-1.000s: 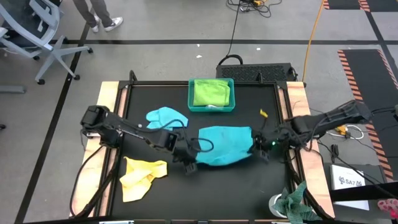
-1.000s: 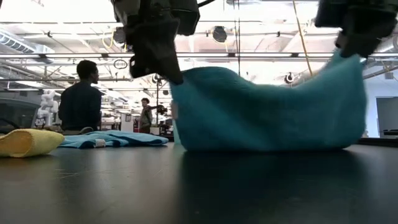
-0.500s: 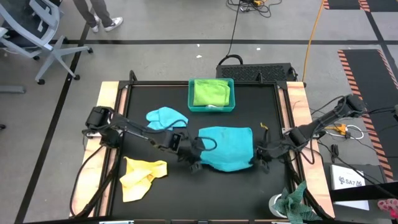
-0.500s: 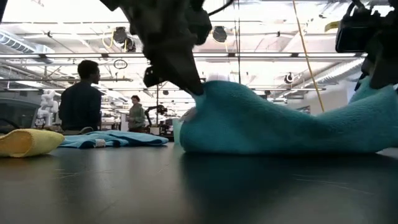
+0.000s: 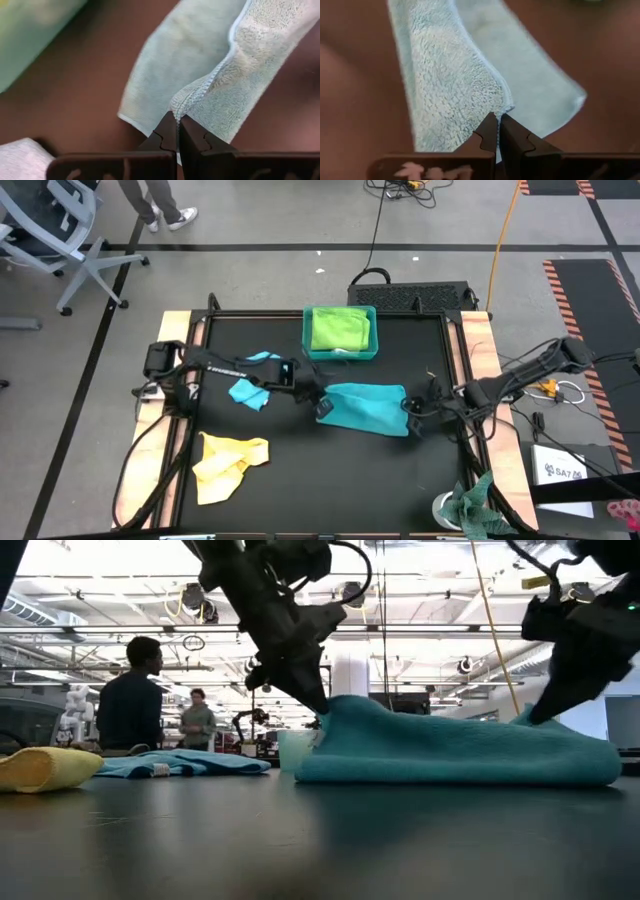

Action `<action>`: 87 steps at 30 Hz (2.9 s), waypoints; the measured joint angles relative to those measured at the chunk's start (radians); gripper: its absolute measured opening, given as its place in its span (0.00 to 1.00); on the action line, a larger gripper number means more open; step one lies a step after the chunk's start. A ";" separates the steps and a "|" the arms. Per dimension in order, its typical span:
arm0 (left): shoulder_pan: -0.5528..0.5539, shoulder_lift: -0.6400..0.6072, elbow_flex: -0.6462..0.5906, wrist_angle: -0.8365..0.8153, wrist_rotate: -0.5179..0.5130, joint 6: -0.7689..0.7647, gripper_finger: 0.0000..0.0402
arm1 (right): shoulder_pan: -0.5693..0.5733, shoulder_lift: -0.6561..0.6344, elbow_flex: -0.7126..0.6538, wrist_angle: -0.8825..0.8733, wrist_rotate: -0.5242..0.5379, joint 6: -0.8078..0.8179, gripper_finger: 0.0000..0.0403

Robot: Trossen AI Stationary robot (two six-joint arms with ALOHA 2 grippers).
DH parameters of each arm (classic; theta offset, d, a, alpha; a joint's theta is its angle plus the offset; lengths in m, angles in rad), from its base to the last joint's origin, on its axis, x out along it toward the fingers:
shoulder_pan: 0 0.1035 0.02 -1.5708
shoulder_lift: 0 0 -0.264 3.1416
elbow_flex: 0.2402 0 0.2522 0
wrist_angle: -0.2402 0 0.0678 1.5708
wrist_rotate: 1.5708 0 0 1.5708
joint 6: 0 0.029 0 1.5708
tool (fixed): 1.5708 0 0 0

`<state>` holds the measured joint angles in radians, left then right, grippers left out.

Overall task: Fold microfiber towels
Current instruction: Fold the bottom blue microfiber towel

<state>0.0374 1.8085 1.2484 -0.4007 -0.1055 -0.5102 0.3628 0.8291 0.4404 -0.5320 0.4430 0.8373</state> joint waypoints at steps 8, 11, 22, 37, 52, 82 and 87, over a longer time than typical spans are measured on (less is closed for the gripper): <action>0.019 0.003 0.000 -0.017 -0.043 -0.024 0.00 | -0.111 0.000 0.000 -0.005 0.117 -0.114 0.00; 0.018 0.003 0.000 -0.040 -0.044 -0.046 0.00 | -0.147 0.000 0.000 -0.005 0.104 -0.139 0.00; 0.013 0.102 0.000 -0.049 -0.018 -0.048 0.00 | -0.173 0.001 -0.017 -0.022 0.025 -0.145 0.00; 0.054 0.101 0.000 -0.039 -0.081 -0.013 0.05 | -0.173 -0.001 -0.154 0.173 0.029 -0.173 0.00; 0.071 0.101 0.000 -0.014 -0.158 -0.018 0.21 | -0.280 -0.001 -0.113 0.198 0.030 -0.364 0.27; -0.141 0.156 0.004 0.084 -0.049 0.029 0.21 | -0.171 0.145 -0.024 0.242 -0.371 -0.090 0.12; -0.141 0.179 0.002 0.047 -0.045 -0.012 0.21 | -0.138 0.226 -0.023 0.295 -0.366 -0.089 0.05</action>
<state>-0.1036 1.9873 1.2507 -0.3533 -0.1503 -0.5217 0.2249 1.0547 0.4175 -0.2369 0.0766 0.7483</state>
